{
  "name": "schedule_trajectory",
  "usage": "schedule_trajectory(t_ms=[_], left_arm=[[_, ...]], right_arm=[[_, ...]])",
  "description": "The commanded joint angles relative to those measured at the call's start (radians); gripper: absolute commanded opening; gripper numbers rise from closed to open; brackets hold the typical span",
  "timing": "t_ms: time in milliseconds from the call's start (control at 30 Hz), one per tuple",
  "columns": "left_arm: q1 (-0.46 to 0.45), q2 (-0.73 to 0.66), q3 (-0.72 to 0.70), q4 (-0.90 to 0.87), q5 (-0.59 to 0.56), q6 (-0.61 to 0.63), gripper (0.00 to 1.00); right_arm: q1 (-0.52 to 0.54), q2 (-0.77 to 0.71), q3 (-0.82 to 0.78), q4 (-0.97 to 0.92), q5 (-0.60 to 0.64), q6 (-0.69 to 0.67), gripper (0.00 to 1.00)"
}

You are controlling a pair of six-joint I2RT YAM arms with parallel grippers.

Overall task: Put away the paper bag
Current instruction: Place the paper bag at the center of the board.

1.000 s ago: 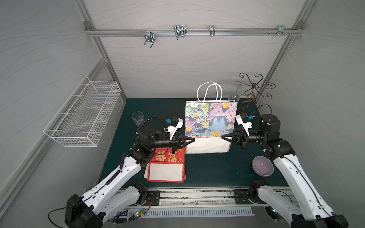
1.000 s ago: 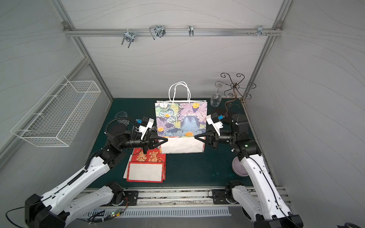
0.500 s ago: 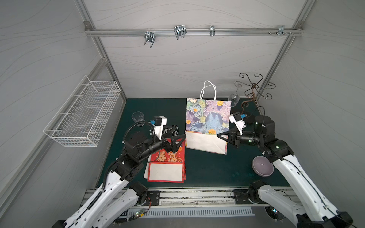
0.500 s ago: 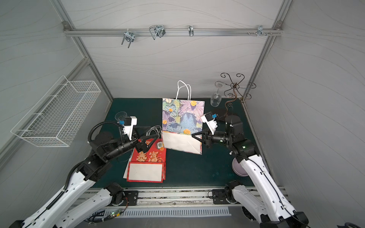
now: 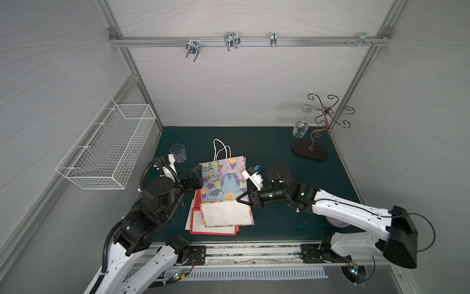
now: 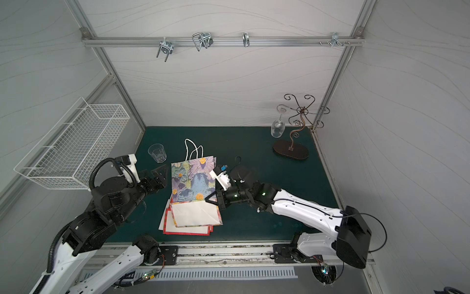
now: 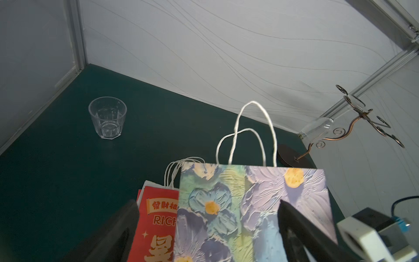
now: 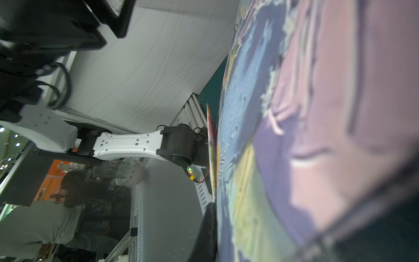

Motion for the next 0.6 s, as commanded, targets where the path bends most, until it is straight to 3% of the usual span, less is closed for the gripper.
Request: schedule_trajectory(t_ms=[0,333,500,567], left_arm=[[0.003,0.001,0.071,-0.103,-0.039,-0.08,0.97],[0.003,-0.031,0.053,-0.186,-0.053,-0.129,0.97],[0.004,-0.015,0.033,-0.185,-0.066,-0.135,0.97],[0.003,-0.005,0.025,-0.189,-0.084,-0.144,0.97]], right_arm=[[0.054,0.09,0.012,0.192,0.101,0.134,0.0],[0.024,0.451,-0.008,0.48,0.07,0.311,0.0],[0.01,0.527,0.044,0.26,0.118,0.196,0.01],[0.014,0.533,0.063,0.166,0.158,0.135,0.07]])
